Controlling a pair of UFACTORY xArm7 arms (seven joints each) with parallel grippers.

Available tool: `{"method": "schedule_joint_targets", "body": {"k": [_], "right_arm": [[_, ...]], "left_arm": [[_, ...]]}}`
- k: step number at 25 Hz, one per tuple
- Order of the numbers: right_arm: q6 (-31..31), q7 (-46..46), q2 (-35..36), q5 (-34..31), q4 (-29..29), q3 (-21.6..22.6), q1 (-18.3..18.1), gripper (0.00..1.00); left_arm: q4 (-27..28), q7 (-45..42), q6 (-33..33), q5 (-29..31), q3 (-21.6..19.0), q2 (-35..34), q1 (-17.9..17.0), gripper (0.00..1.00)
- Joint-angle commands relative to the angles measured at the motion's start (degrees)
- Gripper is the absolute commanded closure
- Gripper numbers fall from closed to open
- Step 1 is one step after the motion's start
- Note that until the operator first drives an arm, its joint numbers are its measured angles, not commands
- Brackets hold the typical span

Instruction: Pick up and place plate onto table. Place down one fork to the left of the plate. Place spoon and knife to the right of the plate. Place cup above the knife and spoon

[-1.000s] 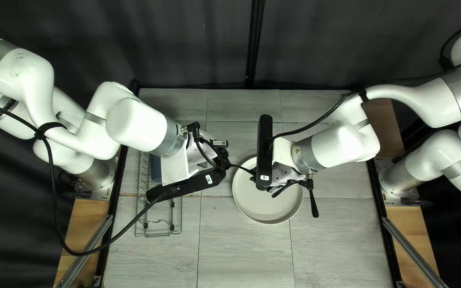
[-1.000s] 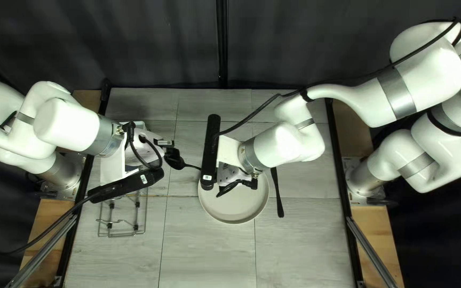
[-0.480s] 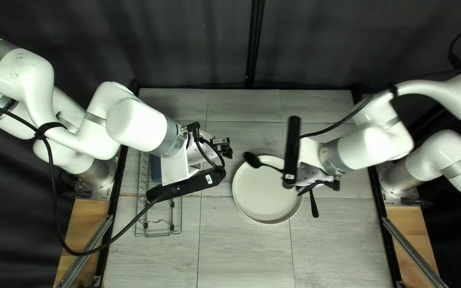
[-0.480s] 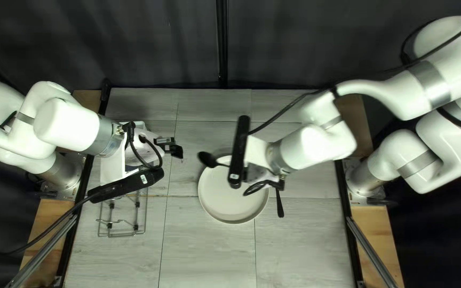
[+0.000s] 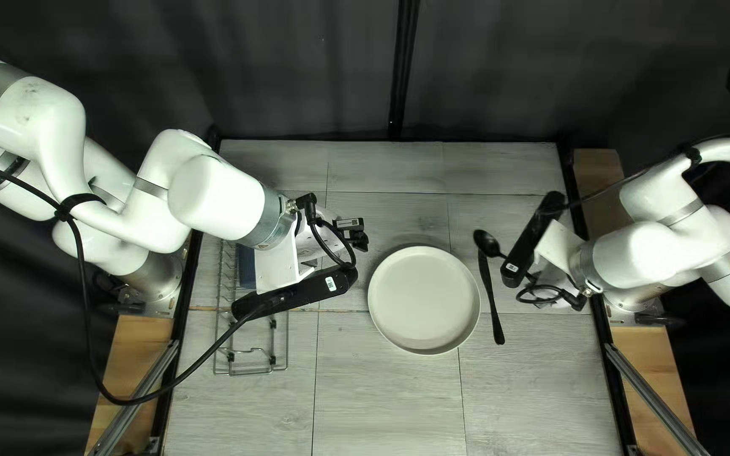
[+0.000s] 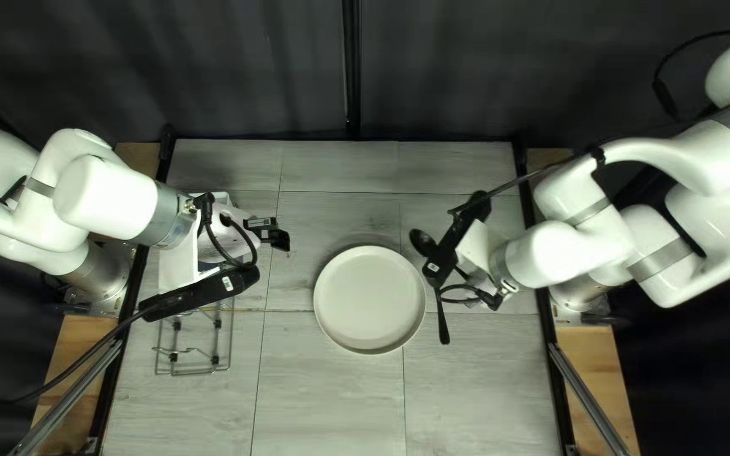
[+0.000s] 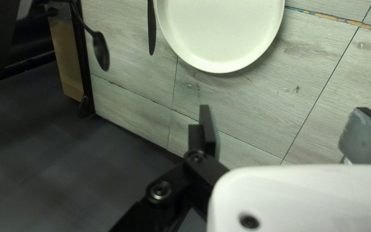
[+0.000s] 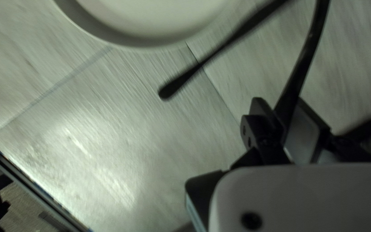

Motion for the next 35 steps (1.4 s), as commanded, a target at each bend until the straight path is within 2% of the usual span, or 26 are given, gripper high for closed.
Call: {"method": "schedule_joint_targets", "body": {"k": [1, 3, 5, 9, 11, 15, 23, 29, 35], "right_arm": [[0.1, 0.1, 0.0, 0.1, 0.0, 0.0, 0.0, 1.00], [-1.9, -3.2, -5.9, -2.7, -3.5, -0.4, -0.1, 1.00], [-4.8, -3.0, -7.8, -3.1, -4.9, -0.9, -0.7, 1.00], [-7.6, 7.7, -7.9, -0.9, -6.2, 1.2, -3.7, 1.00], [-7.8, 14.6, -6.4, 1.8, -6.6, 1.4, -5.3, 1.00], [-4.5, 27.1, 2.7, 7.6, -2.0, 2.7, -5.7, 1.00], [-3.6, 28.0, 3.9, 7.9, -1.3, 3.5, -5.2, 1.00], [-10.5, 30.2, 6.1, 11.0, -4.0, 2.3, -5.1, 1.00], [-20.0, 34.1, 9.8, 13.1, -9.0, 1.9, -5.5, 1.00]], "left_arm": [[0.0, 0.0, 0.0, 0.0, 0.0, 0.0, 0.0, 0.00], [0.0, 0.0, 0.0, 0.0, 0.0, 0.0, 0.0, 0.00], [0.0, 0.0, 0.0, 0.0, 0.0, 0.0, 0.0, 0.00], [0.0, 0.0, 0.0, 0.0, 0.0, 0.0, 0.0, 0.00], [0.0, 0.0, 0.0, 0.0, 0.0, 0.0, 0.0, 0.00], [0.0, 0.0, 0.0, 0.0, 0.0, 0.0, 0.0, 0.00], [0.0, 0.0, 0.0, 0.0, 0.0, 0.0, 0.0, 0.00], [0.0, 0.0, 0.0, 0.0, 0.0, 0.0, 0.0, 0.00], [0.0, 0.0, 0.0, 0.0, 0.0, 0.0, 0.0, 0.00]]}}
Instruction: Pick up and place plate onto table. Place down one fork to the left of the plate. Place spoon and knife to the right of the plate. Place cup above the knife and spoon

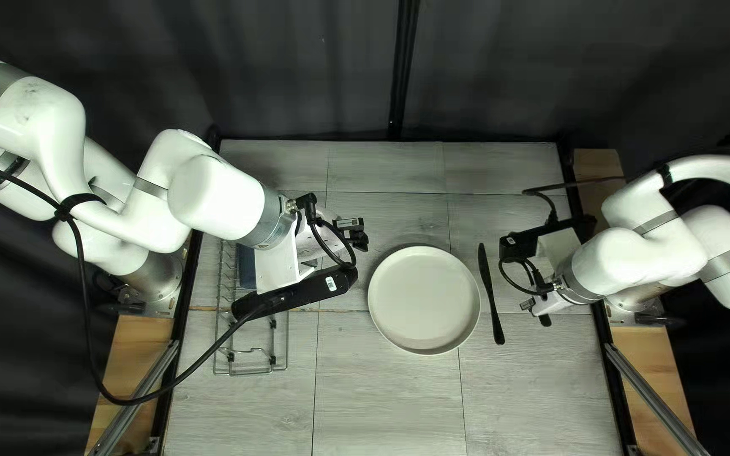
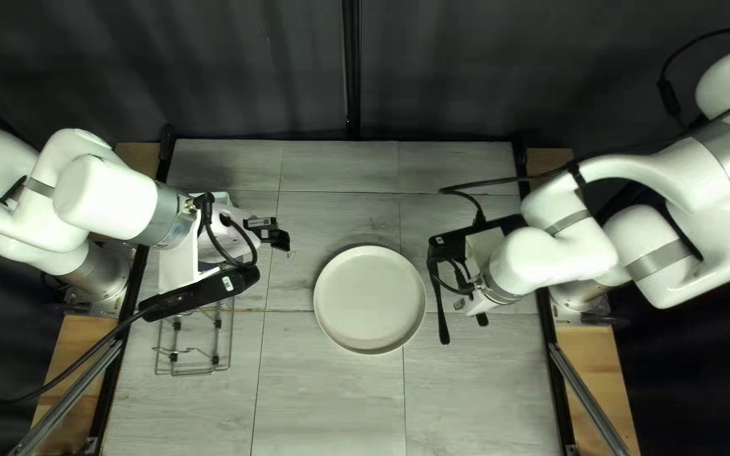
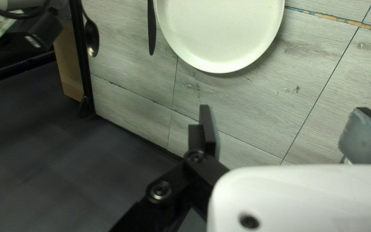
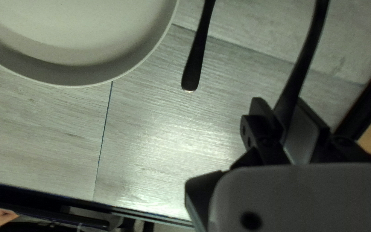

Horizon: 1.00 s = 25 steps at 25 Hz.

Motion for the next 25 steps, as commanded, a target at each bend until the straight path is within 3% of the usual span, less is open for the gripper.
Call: {"method": "schedule_joint_targets", "body": {"k": [1, 5, 12, 25], "right_arm": [[-5.6, 2.9, 3.1, 1.3, -2.6, 0.0, -0.3, 1.00], [-13.0, 3.1, 9.3, 2.1, -3.9, -0.5, 0.1, 1.00], [-21.6, -0.7, 14.2, 2.2, -6.9, -2.6, -0.3, 1.00], [-26.8, -5.6, 17.8, 4.0, -8.3, -5.9, -0.1, 1.00]], "left_arm": [[0.0, 0.0, 0.0, 0.0, 0.0, 0.0, 0.0, 0.00], [0.0, 0.0, 0.0, 0.0, 0.0, 0.0, 0.0, 0.00], [0.0, 0.0, 0.0, 0.0, 0.0, 0.0, 0.0, 0.00], [0.0, 0.0, 0.0, 0.0, 0.0, 0.0, 0.0, 0.00]]}}
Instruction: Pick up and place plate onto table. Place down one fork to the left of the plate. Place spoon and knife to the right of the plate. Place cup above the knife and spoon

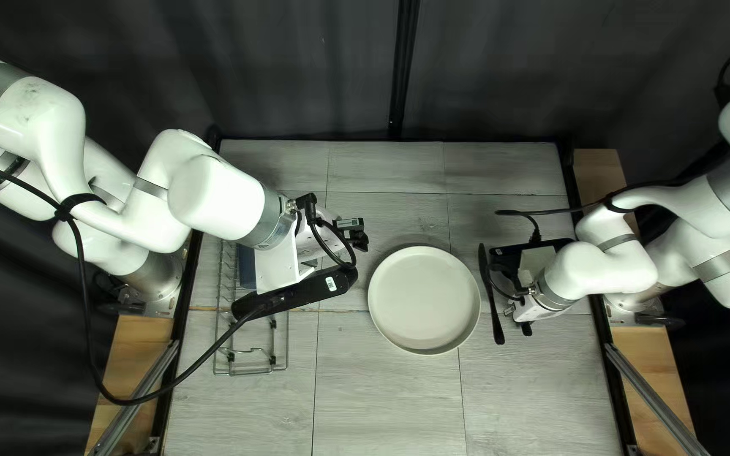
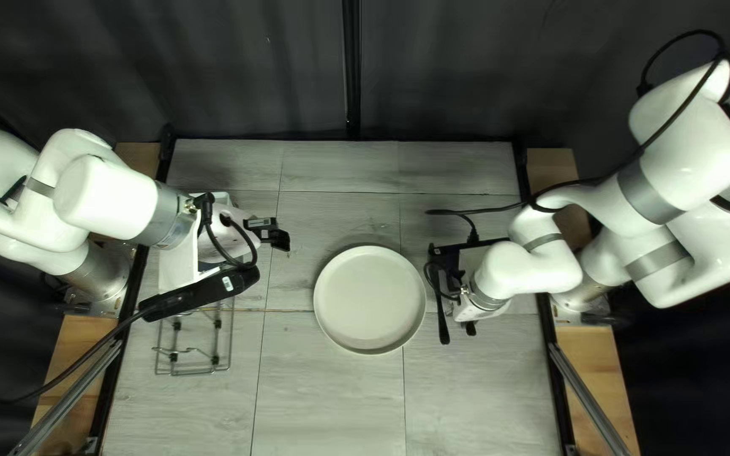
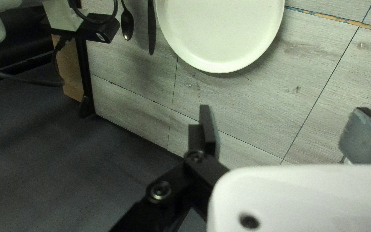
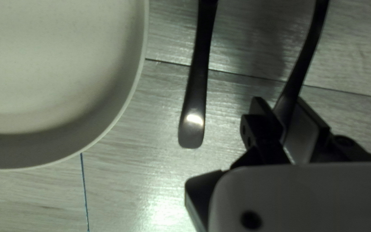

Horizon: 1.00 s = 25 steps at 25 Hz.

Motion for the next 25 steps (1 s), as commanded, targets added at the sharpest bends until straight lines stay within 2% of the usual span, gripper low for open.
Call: {"method": "schedule_joint_targets", "body": {"k": [1, 5, 7, 8, 9, 10, 14, 17, 19, 25], "right_arm": [[-1.1, -1.1, 0.9, 0.5, -0.3, -0.8, 0.0, 1.00], [-1.3, -1.2, 1.4, 0.8, -0.1, -1.0, 0.2, 0.99], [-1.3, -1.1, 1.5, 0.9, -0.1, -0.9, 0.2, 0.93], [-1.4, -1.0, 1.4, 0.9, -0.1, -0.9, 0.2, 0.68], [-1.4, -0.9, 1.4, 1.0, -0.2, -0.9, 0.2, 0.19], [-1.4, -0.8, 1.3, 1.0, -0.2, -0.9, 0.2, 0.00], [-1.0, 0.3, 0.4, 0.4, -0.6, -0.4, -0.3, 0.00], [3.0, 2.4, -3.6, -1.8, -0.5, 1.2, -1.9, 0.00], [7.1, 3.4, -7.0, -3.0, 0.0, 2.2, -2.8, 0.00], [28.5, 2.4, -20.1, -5.9, 6.7, 5.5, -3.1, 0.00]], "left_arm": [[0.0, 0.0, 0.0, 0.0, 0.0, 0.0, 0.0, 0.00], [0.0, 0.0, 0.0, 0.0, 0.0, 0.0, 0.0, 0.00], [0.0, 0.0, 0.0, 0.0, 0.0, 0.0, 0.0, 0.00], [0.0, 0.0, 0.0, 0.0, 0.0, 0.0, 0.0, 0.00], [0.0, 0.0, 0.0, 0.0, 0.0, 0.0, 0.0, 0.00], [0.0, 0.0, 0.0, 0.0, 0.0, 0.0, 0.0, 0.00], [0.0, 0.0, 0.0, 0.0, 0.0, 0.0, 0.0, 0.00], [0.0, 0.0, 0.0, 0.0, 0.0, 0.0, 0.0, 0.00], [0.0, 0.0, 0.0, 0.0, 0.0, 0.0, 0.0, 0.00], [0.0, 0.0, 0.0, 0.0, 0.0, 0.0, 0.0, 0.00]]}}
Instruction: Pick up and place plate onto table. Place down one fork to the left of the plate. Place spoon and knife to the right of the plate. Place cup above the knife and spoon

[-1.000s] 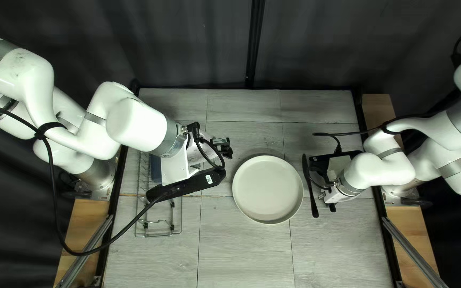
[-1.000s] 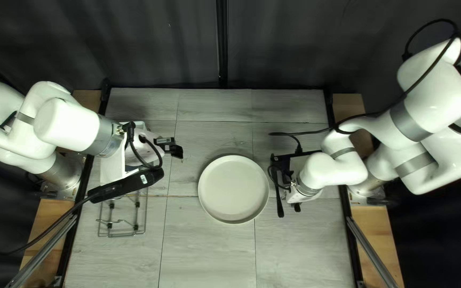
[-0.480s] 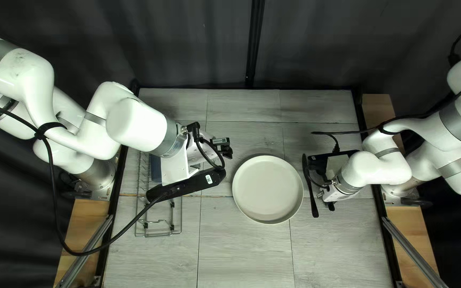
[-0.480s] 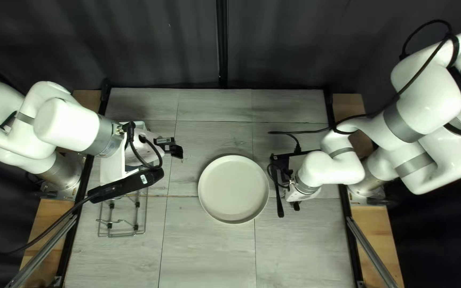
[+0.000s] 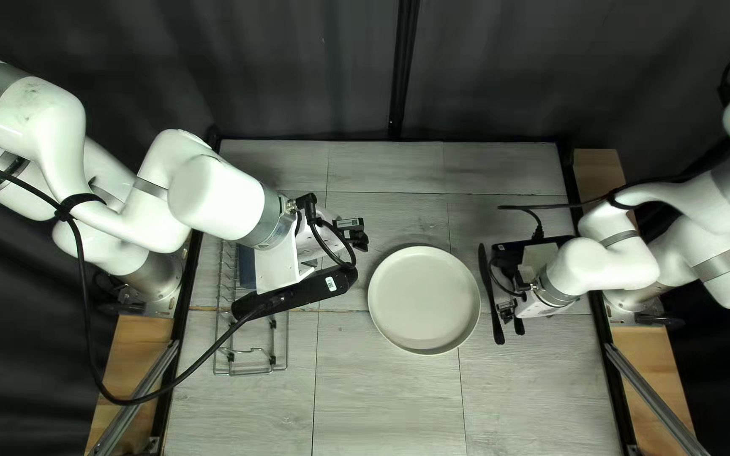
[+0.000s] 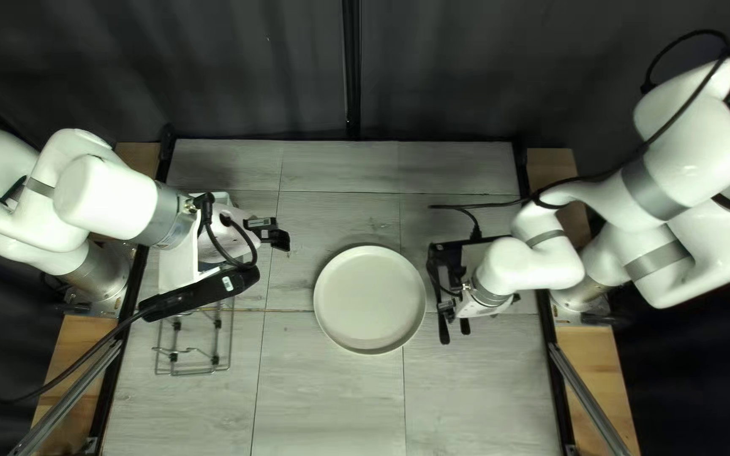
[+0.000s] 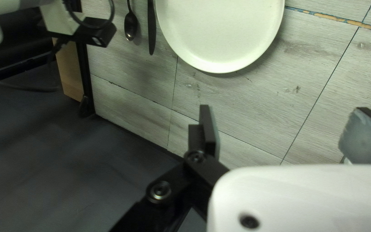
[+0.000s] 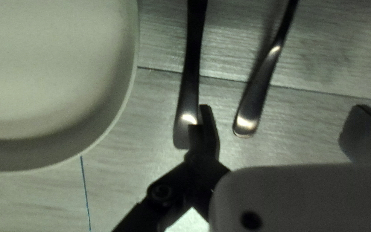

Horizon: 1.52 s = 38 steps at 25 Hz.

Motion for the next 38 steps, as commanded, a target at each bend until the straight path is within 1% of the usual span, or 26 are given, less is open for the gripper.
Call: {"method": "schedule_joint_targets", "body": {"k": [1, 3, 4, 5, 6, 7, 10, 12, 22, 23, 24, 25, 26, 27, 30, 31, 38], "right_arm": [[16.7, -2.5, -9.8, -2.3, 6.3, 2.1, 0.2, 0.00], [25.7, -7.5, -13.0, -3.0, 11.6, 1.8, 1.7, 0.00], [28.1, -9.2, -13.5, -3.2, 13.4, 1.6, 2.2, 0.00], [32.0, -12.3, -13.7, -3.5, 16.8, 1.4, 3.2, 0.00], [33.4, -13.7, -13.6, -3.7, 18.1, 1.3, 3.6, 0.00], [36.7, -17.0, -13.3, -3.9, 21.5, 1.2, 4.6, 0.00], [43.9, -26.2, -13.9, -4.6, 28.2, 0.3, 7.4, 0.00], [46.1, -30.7, -15.2, -4.9, 29.7, -0.1, 9.0, 0.00], [46.1, -30.7, -15.2, -4.9, 29.7, -0.1, 9.0, 0.00], [46.1, -30.7, -15.2, -4.9, 29.7, -0.1, 9.0, 0.00], [46.1, -30.7, -15.2, -4.9, 29.7, -0.1, 9.0, 0.00], [46.1, -30.7, -15.2, -4.9, 29.7, -0.1, 9.0, 0.00], [46.1, -30.7, -15.2, -4.9, 29.7, -0.1, 9.0, 0.00], [46.1, -30.7, -15.2, -4.9, 29.7, -0.1, 9.0, 0.00], [46.1, -30.7, -15.2, -4.9, 29.7, -0.1, 9.0, 0.00], [46.1, -30.7, -15.2, -4.9, 29.7, -0.1, 9.0, 0.00], [46.1, -30.7, -15.2, -4.9, 29.7, -0.1, 9.0, 0.00]], "left_arm": [[0.0, 0.0, 0.0, 0.0, 0.0, 0.0, 0.0, 0.00], [0.0, 0.0, 0.0, 0.0, 0.0, 0.0, 0.0, 0.00], [0.0, 0.0, 0.0, 0.0, 0.0, 0.0, 0.0, 0.00], [0.0, 0.0, 0.0, 0.0, 0.0, 0.0, 0.0, 0.00], [0.0, 0.0, 0.0, 0.0, 0.0, 0.0, 0.0, 0.00], [0.0, 0.0, 0.0, 0.0, 0.0, 0.0, 0.0, 0.00], [0.0, 0.0, 0.0, 0.0, 0.0, 0.0, 0.0, 0.00], [0.0, 0.0, 0.0, 0.0, 0.0, 0.0, 0.0, 0.00], [0.0, 0.0, 0.0, 0.0, 0.0, 0.0, 0.0, 0.00], [2.2, -2.7, 3.3, -0.4, -1.2, 1.4, 0.5, 0.00], [3.5, -4.2, 5.1, -0.3, -2.0, 2.4, 0.9, 0.00], [6.1, -8.0, 9.3, -0.6, -3.6, 4.2, 1.6, 0.00], [7.4, -9.8, 11.1, -0.7, -4.2, 5.2, 1.8, 0.00], [9.5, -12.1, 14.3, -1.1, -5.0, 6.5, 2.0, 0.00], [14.4, -13.8, 21.3, -3.1, -5.5, 8.3, 1.8, 0.00], [15.5, -14.0, 22.5, -3.3, -5.7, 8.4, 1.7, 0.00], [15.5, -14.0, 22.5, -3.3, -5.7, 8.4, 1.7, 0.00]]}}
